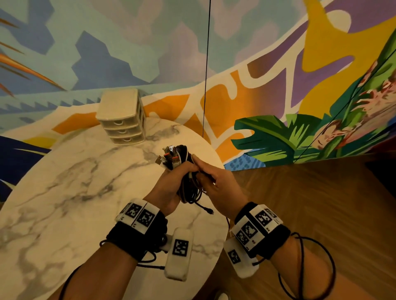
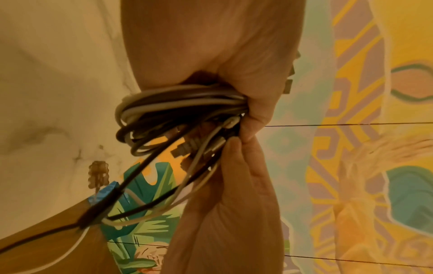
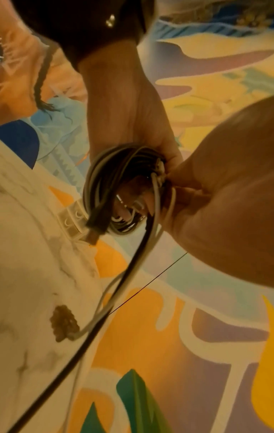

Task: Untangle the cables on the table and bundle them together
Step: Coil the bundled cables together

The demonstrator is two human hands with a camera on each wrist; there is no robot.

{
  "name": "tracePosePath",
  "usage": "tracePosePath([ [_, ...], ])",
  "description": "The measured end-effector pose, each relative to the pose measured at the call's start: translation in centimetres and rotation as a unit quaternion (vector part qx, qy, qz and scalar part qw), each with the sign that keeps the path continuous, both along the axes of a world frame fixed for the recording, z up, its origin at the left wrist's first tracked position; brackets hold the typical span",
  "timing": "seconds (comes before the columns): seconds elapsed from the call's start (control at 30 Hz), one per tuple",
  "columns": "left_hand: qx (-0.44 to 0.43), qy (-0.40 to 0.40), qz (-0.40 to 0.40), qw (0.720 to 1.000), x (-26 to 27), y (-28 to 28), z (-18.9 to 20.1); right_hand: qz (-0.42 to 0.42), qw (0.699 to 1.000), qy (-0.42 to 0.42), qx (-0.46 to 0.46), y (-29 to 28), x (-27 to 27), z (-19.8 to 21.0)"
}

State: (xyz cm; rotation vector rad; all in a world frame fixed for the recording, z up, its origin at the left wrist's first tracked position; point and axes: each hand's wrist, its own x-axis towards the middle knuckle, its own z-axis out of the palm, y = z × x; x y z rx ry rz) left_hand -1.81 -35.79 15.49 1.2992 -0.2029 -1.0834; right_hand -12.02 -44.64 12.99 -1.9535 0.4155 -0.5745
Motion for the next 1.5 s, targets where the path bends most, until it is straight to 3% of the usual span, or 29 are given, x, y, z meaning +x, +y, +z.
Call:
tracePosePath([
  [0.23, -0.073, 0.061, 0.006, 0.995, 0.1, 0.6, 0.0, -0.015, 0.981, -0.069, -0.182, -0.2, 1.0, 0.7],
  [0.4, -0.076, 0.052, 0.052, 0.994, 0.0, 0.4, 0.5, -0.077, 0.964, -0.104, -0.234, 0.3, 1.1, 0.7],
  [0.47, -0.103, 0.044, 0.053, 0.992, 0.4, 0.7, 0.8, -0.129, 0.975, -0.08, -0.163, 0.3, 0.7, 1.0],
  [0.53, -0.147, 0.057, 0.041, 0.987, 0.6, 1.2, 1.1, -0.098, 0.995, -0.002, 0.015, -0.1, 0.6, 1.5],
  [0.6, -0.184, 0.069, 0.015, 0.98, 0.4, 1.4, 1.3, -0.013, 0.973, 0.054, 0.222, -0.5, 0.8, 1.6],
  [0.67, -0.194, 0.047, -0.009, 0.98, 0.4, 1.4, 1.4, 0.029, 0.953, 0.061, 0.295, -0.7, 1.3, 1.5],
  [0.87, -0.177, 0.023, -0.013, 0.984, 1.0, 1.7, 1.4, 0.046, 0.982, 0.095, 0.157, -1.0, 0.8, 1.9],
  [1.0, -0.157, 0.036, -0.025, 0.987, 1.7, 2.7, 1.0, -0.004, 0.974, 0.092, 0.209, -4.2, -0.1, 3.0],
  [1.13, -0.136, -0.037, -0.19, 0.972, 1.4, 3.6, 1.4, -0.072, 0.977, 0.154, 0.127, -7.6, 0.9, 4.1],
  [1.27, -0.035, -0.157, -0.302, 0.939, -0.1, 3.5, 1.5, -0.059, 0.979, 0.194, 0.016, -9.2, 1.4, 5.6],
  [1.5, 0.065, -0.208, -0.22, 0.951, 0.2, 2.9, -1.8, 0.03, 0.977, 0.205, -0.058, -6.0, 1.4, 7.3],
])
